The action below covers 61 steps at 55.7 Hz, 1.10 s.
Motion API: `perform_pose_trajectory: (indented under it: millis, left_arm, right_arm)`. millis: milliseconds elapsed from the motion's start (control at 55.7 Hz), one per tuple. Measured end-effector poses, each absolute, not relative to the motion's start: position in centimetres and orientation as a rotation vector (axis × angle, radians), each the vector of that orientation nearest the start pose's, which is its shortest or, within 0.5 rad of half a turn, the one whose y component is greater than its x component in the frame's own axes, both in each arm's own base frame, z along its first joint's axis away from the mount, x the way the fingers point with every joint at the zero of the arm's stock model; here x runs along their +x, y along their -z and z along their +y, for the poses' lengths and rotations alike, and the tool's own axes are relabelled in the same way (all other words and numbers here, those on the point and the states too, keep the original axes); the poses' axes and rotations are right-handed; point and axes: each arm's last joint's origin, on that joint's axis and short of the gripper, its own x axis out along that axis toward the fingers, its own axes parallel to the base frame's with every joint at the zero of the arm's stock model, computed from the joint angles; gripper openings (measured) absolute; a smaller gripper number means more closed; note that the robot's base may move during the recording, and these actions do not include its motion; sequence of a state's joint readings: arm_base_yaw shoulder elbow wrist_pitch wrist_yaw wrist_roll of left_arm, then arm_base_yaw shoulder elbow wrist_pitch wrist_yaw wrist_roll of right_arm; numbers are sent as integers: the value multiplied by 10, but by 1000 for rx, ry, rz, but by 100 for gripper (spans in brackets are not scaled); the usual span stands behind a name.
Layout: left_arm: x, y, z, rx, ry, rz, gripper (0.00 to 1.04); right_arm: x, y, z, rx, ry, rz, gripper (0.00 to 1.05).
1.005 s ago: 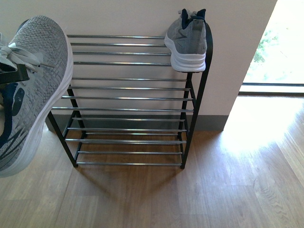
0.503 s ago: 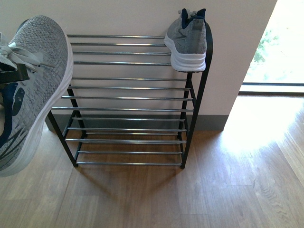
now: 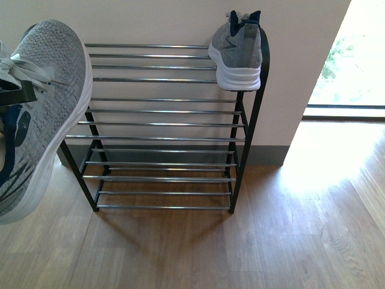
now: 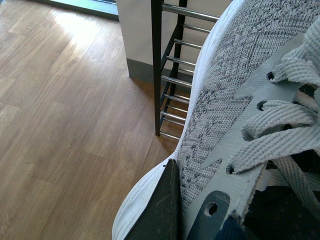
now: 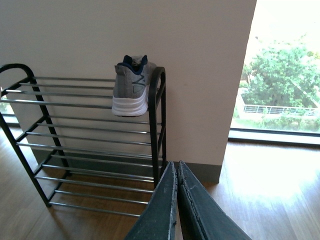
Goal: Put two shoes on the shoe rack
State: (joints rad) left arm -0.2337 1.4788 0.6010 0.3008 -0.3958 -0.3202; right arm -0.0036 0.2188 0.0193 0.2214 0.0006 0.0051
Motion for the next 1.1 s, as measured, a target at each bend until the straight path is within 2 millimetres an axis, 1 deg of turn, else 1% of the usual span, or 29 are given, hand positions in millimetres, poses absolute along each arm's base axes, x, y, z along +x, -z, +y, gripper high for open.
perform_pose_trajectory:
  millis: [162,233,305,700,736,844,898,951,1005,1041,1059,1095]
  left_arm:
    - [273,-165,-53,-133,-243,517,1]
    - [273,-165,-53,-133,-243,517,1]
    - [273,-165,-53,-132,-244,516,1]
    - [273,-165,-53,-133,-243,517,1]
    - [273,-165,-53,-133,-243,517,1]
    - [273,-165,-53,-133,-243,517,1]
    - [273,-165,-53,-133,-243,517,1]
    - [273,-165,-53,-133,-243,517,1]
    - [273,-165,-53,-134,-242,516,1]
    - [273,-164,-54,-166,-213,455,1]
    - [275,-164,-54,-179,-208,424,1]
    - [279,-168,-57,-211,-185,379,1]
  right_arm:
    - [108,-173,0,5,4,-21,1]
    - [101,-168,0,5,4,14,1]
    - [97,-170,0,5,6,-17,1]
    - [97,-170,0,5,6,-16,1]
    - [97,-170,0,5,6,-16,3]
    - [97,-170,0,5,6,-16,18]
    - [97,-170,0,5,6,-16,32]
    - [97,-170,0,5,6,-16,43]
    - [97,-170,0,5,6,-16,57]
    - [97,-170,0,5,6,-16,64]
    - [97,-170,0,5,6,-16,69]
    - [97,-170,0,5,5,-16,76]
